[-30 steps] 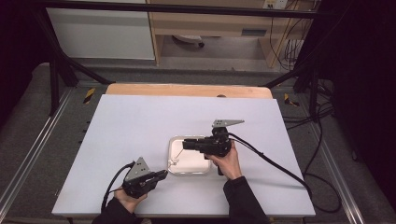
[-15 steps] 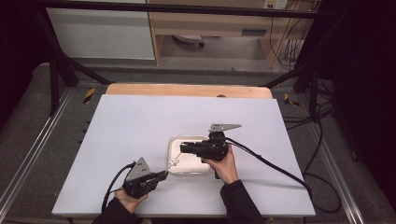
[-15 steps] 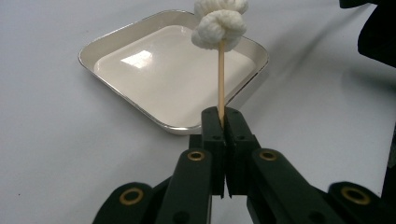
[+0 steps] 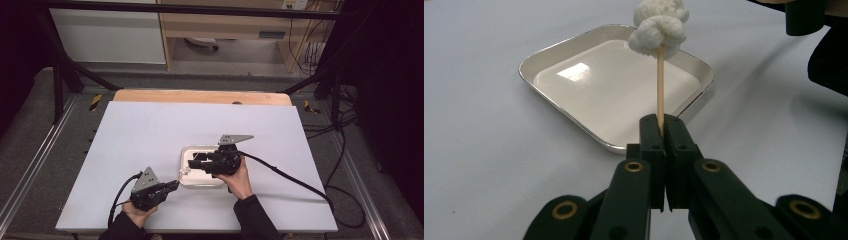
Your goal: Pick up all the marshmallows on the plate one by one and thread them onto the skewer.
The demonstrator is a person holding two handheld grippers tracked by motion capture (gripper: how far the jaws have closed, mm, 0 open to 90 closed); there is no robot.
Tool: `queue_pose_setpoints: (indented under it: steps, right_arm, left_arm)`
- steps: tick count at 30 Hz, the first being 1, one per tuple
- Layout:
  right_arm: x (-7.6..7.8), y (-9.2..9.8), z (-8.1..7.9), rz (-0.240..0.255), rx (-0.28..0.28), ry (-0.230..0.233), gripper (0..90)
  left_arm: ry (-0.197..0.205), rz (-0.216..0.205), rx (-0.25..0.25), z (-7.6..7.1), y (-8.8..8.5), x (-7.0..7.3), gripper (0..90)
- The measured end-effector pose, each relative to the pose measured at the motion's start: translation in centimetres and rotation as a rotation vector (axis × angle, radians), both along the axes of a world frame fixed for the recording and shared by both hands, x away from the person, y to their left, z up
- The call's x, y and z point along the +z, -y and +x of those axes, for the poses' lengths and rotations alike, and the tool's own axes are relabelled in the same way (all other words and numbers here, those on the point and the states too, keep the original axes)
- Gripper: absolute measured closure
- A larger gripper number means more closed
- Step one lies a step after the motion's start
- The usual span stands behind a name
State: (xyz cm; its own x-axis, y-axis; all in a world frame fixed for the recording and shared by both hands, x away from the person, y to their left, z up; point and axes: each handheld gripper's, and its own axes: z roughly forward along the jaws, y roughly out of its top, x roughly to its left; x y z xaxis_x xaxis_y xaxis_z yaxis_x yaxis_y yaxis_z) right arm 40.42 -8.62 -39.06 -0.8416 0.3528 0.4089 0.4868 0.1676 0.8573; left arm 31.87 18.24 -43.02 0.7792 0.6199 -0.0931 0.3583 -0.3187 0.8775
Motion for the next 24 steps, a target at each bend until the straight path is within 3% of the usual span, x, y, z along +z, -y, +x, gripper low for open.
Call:
queue_pose_setpoints:
  steps: [9,12,20,24]
  right_arm:
    - [-0.2,1.3,-0.2,-0.115,-0.065,0.058,21.6]
    - [-0.7,2.0,-0.3,-0.17,-0.097,0.081,12.1]
    - [-2.0,4.5,-0.7,-0.261,-0.146,0.096,4.4]
    - [-2.6,5.8,-0.9,-0.301,-0.165,0.082,1.4]
  left_arm:
    - [-0.021,-0.006,-0.005,0.3,-0.1,-0.3,88.2]
    - [-0.037,0.013,0.02,0.2,-0.3,-0.3,88.1]
    - [-0.048,0.01,0.019,0.3,-0.3,-0.3,88.1]
    - [-0.051,0.006,0.019,0.3,-0.3,-0.3,88.0]
